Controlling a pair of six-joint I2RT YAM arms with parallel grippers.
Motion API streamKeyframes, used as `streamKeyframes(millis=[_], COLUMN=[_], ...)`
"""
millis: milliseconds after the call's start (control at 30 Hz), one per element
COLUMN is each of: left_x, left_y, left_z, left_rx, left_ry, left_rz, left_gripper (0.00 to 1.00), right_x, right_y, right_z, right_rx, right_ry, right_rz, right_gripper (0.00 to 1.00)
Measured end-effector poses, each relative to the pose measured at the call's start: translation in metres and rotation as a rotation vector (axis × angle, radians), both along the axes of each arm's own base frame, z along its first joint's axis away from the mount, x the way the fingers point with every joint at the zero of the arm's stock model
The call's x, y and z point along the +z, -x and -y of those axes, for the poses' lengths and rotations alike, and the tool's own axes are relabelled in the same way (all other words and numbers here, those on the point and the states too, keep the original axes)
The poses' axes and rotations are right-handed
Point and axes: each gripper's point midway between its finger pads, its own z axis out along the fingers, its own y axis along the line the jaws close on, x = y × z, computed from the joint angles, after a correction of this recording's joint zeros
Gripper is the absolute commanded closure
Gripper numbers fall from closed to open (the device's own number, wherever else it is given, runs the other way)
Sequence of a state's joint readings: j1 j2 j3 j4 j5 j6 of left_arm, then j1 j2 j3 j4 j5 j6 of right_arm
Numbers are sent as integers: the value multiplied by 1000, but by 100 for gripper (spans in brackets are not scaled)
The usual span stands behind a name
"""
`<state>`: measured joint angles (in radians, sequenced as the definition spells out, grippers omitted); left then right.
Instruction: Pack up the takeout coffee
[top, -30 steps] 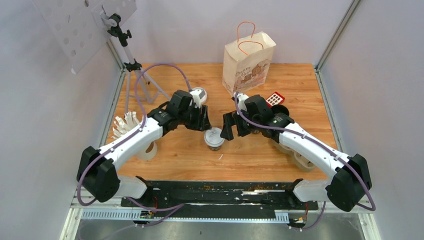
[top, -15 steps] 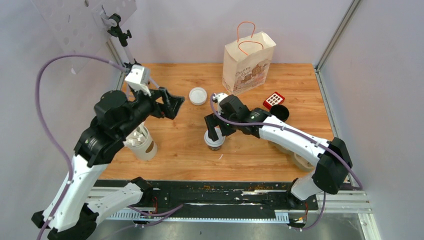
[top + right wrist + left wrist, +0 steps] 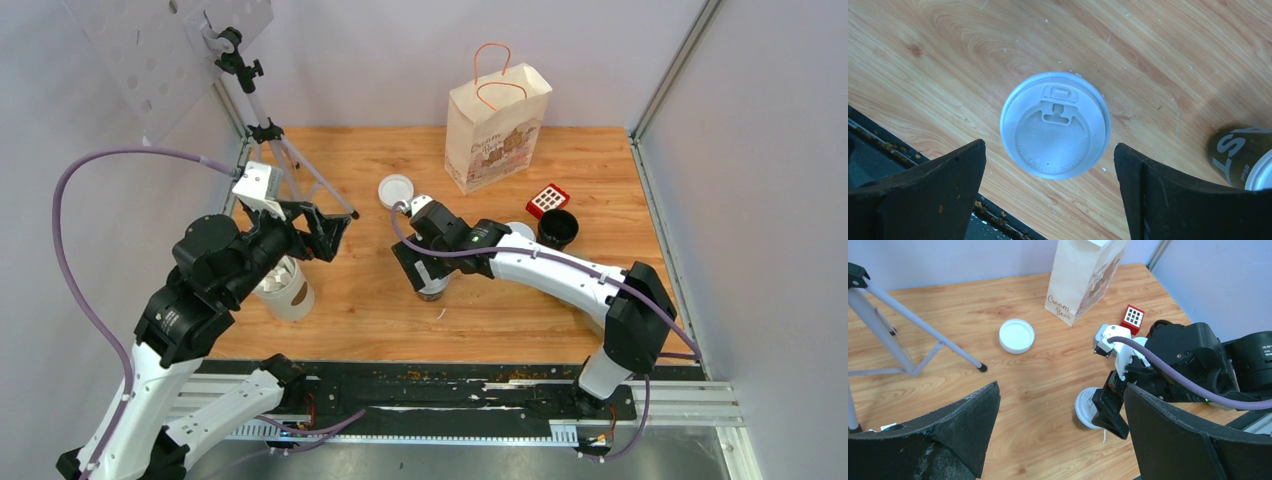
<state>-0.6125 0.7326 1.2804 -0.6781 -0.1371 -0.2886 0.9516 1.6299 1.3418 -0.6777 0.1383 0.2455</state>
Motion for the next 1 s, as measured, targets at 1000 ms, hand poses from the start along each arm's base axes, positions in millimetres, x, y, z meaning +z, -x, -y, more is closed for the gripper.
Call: streamKeyframes(millis=[1000], left_x=[-20], left_y=[-1], left_z=[-1], left_rx=[8], left_ry=[-20], left_rz=[-26], left_gripper=[0], right_x=[-26], right_y=[-1], right_z=[1], right_rx=[26], right_ry=[64], right_rz=[-23], right_gripper=[17])
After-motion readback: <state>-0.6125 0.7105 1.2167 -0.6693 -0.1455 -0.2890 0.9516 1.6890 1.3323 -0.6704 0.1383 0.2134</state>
